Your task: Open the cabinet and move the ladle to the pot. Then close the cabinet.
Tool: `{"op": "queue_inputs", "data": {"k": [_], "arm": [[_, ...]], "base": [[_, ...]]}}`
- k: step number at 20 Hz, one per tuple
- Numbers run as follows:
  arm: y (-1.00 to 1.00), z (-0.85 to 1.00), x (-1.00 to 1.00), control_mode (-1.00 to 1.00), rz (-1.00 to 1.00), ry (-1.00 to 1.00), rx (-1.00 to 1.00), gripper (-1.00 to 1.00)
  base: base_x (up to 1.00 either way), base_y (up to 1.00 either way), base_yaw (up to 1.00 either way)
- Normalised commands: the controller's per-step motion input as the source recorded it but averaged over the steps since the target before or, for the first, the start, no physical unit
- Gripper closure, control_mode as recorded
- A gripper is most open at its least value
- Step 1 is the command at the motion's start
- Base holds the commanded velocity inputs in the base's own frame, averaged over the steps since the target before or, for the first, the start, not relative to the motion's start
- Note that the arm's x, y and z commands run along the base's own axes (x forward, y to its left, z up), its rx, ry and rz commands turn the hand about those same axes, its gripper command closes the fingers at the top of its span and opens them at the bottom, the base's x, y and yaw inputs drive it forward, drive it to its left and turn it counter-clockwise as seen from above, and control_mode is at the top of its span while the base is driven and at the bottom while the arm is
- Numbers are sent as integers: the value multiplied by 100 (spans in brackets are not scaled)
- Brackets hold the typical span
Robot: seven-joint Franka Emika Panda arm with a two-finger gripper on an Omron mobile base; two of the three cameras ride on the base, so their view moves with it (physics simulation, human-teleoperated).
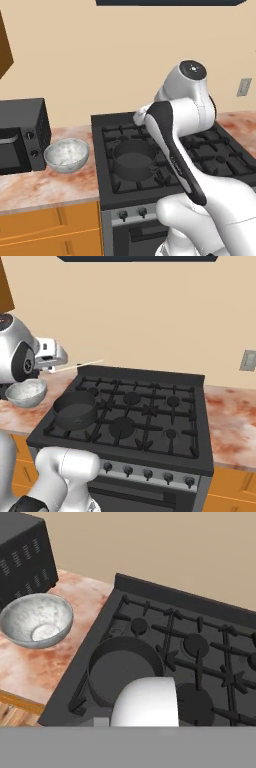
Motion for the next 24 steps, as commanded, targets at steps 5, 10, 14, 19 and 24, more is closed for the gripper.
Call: {"op": "queue_inputs", "data": {"k": [5, 10, 14, 19, 24], "arm": [[0, -45, 28, -100, 0, 6, -5, 100], [0, -47, 31, -100, 0, 5, -2, 100], [0, -42, 31, -100, 0, 7, -3, 100], [8, -34, 28, -100, 0, 7, -1, 100], [17, -34, 27, -100, 0, 5, 0, 100]], "base": [[0, 0, 0], [0, 0, 0], [0, 0, 0], [0, 0, 0], [0, 0, 0]]}}
